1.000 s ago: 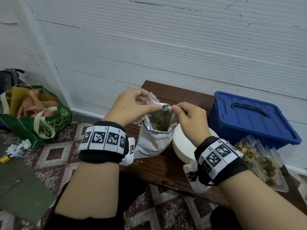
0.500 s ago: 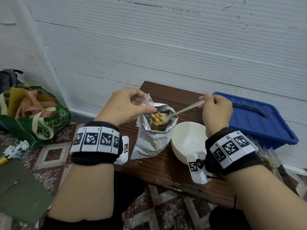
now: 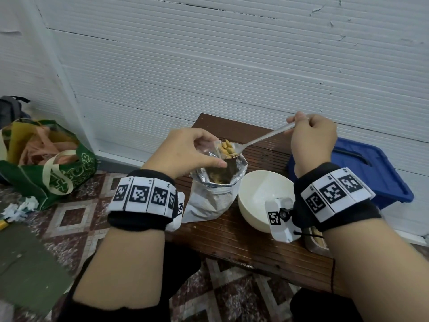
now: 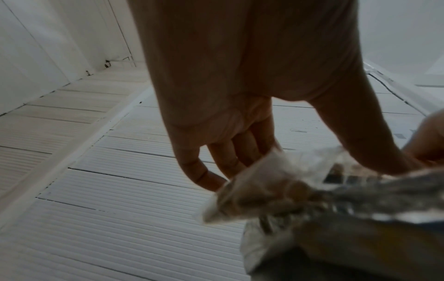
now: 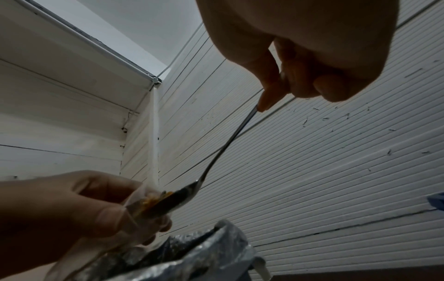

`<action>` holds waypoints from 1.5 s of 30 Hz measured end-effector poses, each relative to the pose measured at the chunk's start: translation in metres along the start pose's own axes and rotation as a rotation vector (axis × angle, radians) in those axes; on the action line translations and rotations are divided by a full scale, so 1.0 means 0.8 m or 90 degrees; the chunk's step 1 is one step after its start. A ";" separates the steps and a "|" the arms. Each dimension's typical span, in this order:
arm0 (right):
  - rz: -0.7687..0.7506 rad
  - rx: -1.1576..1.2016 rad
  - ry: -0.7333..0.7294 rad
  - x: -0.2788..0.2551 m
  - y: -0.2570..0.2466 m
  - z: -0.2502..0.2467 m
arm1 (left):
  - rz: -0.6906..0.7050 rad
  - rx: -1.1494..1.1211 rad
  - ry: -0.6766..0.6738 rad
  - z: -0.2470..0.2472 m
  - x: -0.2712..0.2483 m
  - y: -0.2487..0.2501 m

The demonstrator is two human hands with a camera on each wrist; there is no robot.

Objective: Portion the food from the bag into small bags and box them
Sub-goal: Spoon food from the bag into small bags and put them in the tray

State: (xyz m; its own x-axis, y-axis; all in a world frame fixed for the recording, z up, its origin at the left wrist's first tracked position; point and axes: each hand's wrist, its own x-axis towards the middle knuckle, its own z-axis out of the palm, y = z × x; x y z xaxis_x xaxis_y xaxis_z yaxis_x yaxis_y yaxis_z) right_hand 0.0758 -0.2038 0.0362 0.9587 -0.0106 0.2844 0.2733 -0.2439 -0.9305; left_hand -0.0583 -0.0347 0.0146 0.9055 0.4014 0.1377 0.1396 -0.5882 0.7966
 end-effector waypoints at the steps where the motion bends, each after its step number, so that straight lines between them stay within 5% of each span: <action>1: -0.006 -0.003 -0.008 -0.001 -0.002 0.002 | -0.001 -0.003 -0.004 0.003 0.001 0.000; 14: -0.226 0.082 -0.122 -0.032 -0.025 0.014 | 0.015 -0.008 0.046 0.021 0.007 -0.003; 19: -0.314 0.185 -0.058 -0.024 -0.036 0.000 | -0.022 -0.059 0.095 0.014 0.009 -0.012; 25: -0.274 0.147 0.028 -0.017 -0.018 -0.008 | -0.055 -0.090 0.097 0.004 0.010 -0.021; 29: -0.279 0.013 -0.119 -0.033 0.004 0.001 | -0.058 -0.095 0.085 0.005 0.009 -0.020; 36: -0.529 -0.273 -0.298 -0.066 0.053 0.035 | -0.057 -0.087 0.076 0.006 0.008 -0.020; 39: -0.510 -0.290 -0.340 -0.071 0.063 0.038 | -0.059 -0.086 0.070 0.006 0.007 -0.019; 45: -0.283 -0.173 -0.306 -0.067 0.053 0.033 | -0.051 -0.077 0.061 0.006 0.005 -0.016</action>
State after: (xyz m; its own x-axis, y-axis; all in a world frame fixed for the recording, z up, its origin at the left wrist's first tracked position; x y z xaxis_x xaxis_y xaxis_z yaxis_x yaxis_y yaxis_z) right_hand 0.0377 -0.1880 -0.0243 0.7066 0.5604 0.4321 0.6775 -0.3593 -0.6418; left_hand -0.0542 -0.0288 0.0019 0.8502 0.5121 0.1224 0.1551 -0.4657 0.8713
